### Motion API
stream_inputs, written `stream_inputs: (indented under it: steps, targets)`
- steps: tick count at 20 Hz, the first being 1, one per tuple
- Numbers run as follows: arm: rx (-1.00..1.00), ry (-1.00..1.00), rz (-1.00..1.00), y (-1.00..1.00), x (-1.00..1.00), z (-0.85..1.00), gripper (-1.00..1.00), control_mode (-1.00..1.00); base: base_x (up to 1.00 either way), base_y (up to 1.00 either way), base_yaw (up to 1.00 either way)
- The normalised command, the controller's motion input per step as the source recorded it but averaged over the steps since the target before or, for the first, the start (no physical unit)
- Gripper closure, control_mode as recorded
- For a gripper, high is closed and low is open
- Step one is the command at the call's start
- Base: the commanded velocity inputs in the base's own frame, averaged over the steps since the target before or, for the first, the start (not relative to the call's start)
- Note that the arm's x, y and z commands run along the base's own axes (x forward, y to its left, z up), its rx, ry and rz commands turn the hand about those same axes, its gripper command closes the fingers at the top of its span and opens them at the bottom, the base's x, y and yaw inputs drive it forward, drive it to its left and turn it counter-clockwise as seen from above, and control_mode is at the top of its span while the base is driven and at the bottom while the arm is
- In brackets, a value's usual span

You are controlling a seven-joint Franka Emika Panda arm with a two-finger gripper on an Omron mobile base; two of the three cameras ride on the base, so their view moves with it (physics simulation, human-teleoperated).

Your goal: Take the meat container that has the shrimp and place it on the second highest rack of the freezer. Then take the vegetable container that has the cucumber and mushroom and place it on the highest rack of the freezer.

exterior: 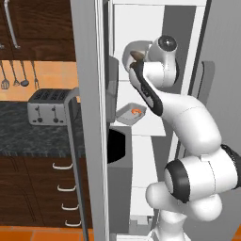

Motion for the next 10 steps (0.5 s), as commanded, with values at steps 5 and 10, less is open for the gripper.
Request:
stream_inputs:
  steps: [5, 10]
  targets:
    - [0.0, 0.04, 0.0, 0.0, 0.43, -0.31, 1.0, -1.0, 0.0, 0.0, 0.0]
    - [0.0, 0.03, 0.0, -0.02, 0.4, -0.08, 1.0, -1.0, 0.0, 0.0, 0.0]
